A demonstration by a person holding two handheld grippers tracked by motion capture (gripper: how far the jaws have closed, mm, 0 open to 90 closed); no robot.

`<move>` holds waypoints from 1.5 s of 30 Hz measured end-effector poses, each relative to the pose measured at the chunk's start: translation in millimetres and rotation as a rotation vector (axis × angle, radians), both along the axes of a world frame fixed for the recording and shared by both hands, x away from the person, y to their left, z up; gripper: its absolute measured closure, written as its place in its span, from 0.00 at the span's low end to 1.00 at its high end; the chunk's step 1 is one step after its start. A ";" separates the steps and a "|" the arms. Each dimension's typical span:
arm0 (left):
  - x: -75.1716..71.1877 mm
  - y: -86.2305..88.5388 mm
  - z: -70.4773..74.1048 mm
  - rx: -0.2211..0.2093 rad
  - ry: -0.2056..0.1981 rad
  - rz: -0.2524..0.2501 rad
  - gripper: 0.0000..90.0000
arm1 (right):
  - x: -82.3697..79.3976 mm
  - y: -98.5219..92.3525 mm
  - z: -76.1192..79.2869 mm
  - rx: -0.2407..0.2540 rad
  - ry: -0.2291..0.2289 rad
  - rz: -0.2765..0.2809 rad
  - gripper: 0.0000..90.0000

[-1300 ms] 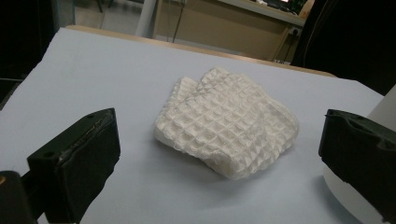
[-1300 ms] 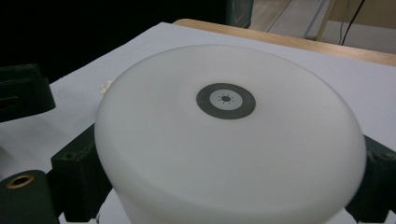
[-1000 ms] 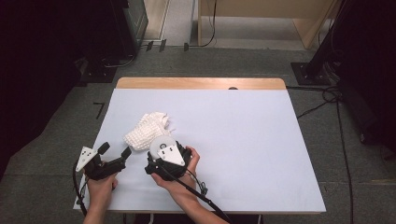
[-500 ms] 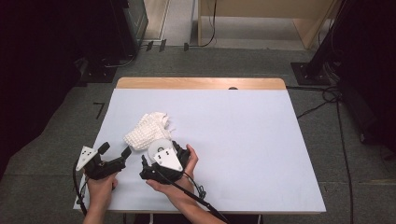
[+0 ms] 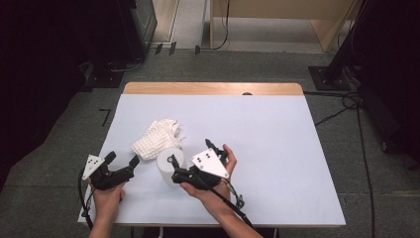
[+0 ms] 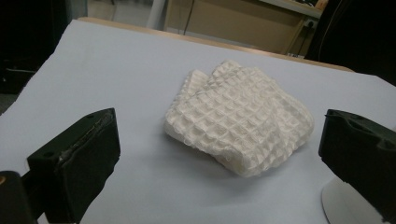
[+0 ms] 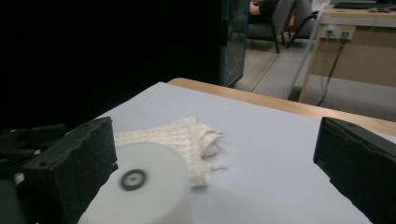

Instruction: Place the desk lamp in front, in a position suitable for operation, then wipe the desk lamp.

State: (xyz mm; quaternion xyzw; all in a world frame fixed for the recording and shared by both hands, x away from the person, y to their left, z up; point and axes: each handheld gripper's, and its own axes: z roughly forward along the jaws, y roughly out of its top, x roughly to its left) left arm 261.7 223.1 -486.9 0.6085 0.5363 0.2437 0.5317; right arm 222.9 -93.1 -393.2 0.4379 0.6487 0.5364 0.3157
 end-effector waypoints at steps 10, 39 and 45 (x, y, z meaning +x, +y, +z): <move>5.9 -2.6 0.3 0.029 0.058 -0.014 0.00 | 8.3 -64.4 -2.8 0.008 0.005 -0.130 0.00; 57.7 -36.5 -4.8 0.138 0.353 -0.012 0.35 | 15.9 -119.5 -16.9 -0.009 0.033 -0.233 0.06; 58.8 -38.5 -5.4 0.149 0.371 -0.060 0.69 | 17.8 -115.0 -22.7 -0.022 0.057 -0.219 0.07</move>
